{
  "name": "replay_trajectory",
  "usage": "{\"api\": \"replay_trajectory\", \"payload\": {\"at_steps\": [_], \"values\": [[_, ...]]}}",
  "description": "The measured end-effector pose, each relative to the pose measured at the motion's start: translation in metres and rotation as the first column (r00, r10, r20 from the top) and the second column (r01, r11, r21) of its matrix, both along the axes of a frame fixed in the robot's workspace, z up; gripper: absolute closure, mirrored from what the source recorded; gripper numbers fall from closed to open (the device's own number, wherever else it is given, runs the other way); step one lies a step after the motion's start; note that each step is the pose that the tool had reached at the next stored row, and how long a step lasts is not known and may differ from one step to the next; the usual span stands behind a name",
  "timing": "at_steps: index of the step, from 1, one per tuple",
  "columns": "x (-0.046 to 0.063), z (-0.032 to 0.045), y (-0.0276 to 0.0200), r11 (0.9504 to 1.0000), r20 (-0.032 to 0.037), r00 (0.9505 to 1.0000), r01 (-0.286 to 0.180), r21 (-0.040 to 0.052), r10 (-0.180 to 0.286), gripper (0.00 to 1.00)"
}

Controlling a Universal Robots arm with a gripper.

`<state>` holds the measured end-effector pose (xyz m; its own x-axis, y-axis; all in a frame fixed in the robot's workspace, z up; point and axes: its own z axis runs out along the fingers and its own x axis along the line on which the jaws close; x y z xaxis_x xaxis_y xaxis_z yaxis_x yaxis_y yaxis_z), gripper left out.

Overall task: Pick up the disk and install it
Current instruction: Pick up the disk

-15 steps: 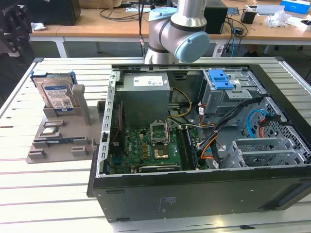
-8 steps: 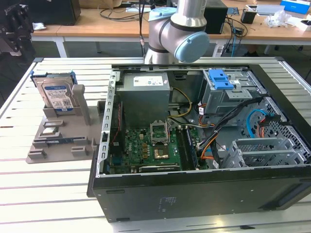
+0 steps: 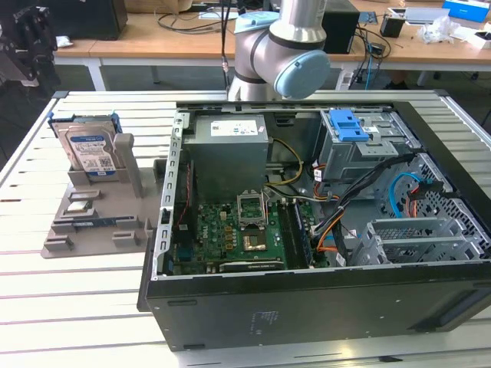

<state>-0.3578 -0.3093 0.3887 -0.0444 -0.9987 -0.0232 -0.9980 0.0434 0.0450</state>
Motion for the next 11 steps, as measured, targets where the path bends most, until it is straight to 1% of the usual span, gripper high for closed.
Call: {"api": "replay_trajectory", "payload": {"at_steps": [3, 8, 11], "values": [[0.002, -0.0038, 0.0010, 1.0000, 0.0002, 1.0000, 0.000, 0.0001, 0.000, 0.52], [0.004, -0.0100, 0.0011, 1.0000, -0.0001, 1.0000, 0.000, 0.0000, 0.000, 0.52], [0.005, -0.0210, 0.0011, 1.0000, 0.0000, 1.0000, 0.000, -0.0003, 0.000, 0.52]]}}
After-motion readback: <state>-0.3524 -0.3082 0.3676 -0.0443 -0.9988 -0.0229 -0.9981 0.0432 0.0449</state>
